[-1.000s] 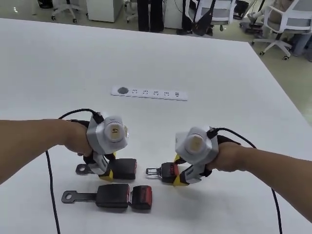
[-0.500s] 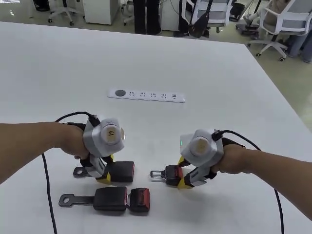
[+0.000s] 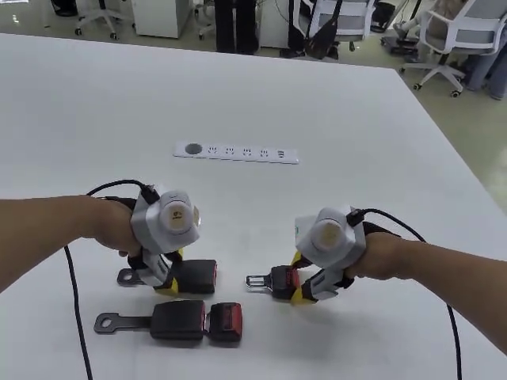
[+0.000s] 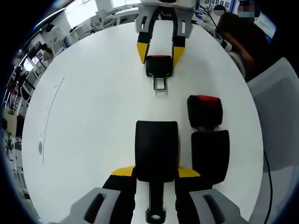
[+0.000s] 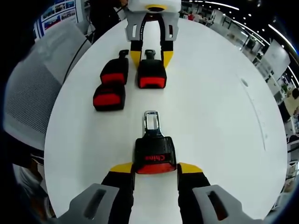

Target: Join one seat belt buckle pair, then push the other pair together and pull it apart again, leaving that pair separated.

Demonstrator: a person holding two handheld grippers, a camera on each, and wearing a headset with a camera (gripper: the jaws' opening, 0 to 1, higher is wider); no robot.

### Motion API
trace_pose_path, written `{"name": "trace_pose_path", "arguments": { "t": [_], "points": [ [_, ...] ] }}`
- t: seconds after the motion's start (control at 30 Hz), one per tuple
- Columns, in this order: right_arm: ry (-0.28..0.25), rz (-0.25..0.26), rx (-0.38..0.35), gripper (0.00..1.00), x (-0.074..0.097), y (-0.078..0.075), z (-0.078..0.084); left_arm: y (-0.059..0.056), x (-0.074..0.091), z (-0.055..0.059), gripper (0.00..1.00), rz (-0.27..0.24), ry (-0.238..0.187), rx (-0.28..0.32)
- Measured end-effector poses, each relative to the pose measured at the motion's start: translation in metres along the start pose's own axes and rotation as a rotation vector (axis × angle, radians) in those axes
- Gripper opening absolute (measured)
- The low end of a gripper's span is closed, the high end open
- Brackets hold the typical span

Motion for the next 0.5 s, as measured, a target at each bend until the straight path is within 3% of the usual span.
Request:
{"name": "trace_pose_path", "arguments": {
  "t": [0.5],
  "points": [
    [0.013,0.048,0.013,0.46,0.0093,-0.0041,-0.0003,-0.0022,0.0049,0.001,0.34,-0.052,0.016,-0.054]
  ]
}}
Point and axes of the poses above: the centre of the closed fingertips' face, and the gripper's own axes: x roughly backward along the fingers, y roughly to its left, z roughly out of its underside, the point moved 4 cm from there along x, roughly backward along the fingers, and after that the axes turned 5 degrees about z, right-handed, at the moved point
